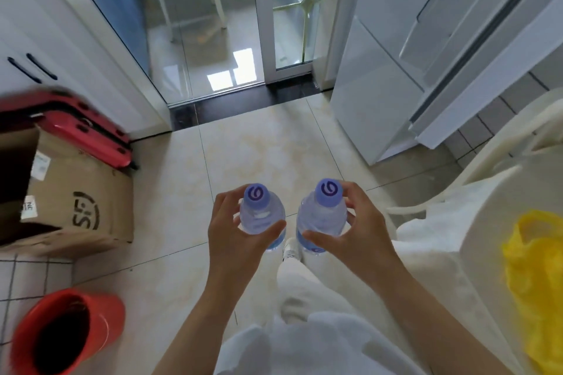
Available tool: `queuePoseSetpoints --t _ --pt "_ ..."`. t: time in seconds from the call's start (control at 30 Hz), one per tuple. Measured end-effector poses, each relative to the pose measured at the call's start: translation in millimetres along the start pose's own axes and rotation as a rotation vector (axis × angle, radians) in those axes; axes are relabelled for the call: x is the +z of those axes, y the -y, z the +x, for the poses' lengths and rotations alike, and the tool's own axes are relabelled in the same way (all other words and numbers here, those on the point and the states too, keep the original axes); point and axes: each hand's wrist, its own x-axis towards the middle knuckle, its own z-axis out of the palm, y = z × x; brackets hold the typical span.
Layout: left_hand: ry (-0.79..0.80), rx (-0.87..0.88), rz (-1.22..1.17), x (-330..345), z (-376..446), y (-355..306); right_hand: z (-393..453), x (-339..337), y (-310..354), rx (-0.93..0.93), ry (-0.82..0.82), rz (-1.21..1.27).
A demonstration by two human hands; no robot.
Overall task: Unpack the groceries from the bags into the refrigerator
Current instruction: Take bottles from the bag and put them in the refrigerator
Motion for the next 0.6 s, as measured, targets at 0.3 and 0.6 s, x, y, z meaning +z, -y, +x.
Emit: queuePoseSetpoints --t 0.3,0.6 --pt "-0.025 0.059 0.083 17.3 135.6 -2.1 125.8 15.9 37.5 -0.039 0.014 -0.029" --pt "0.060 0.049 0.087 38.6 268.9 -5.6 242.4 23.0 54.2 0.038 -0.060 0.004"
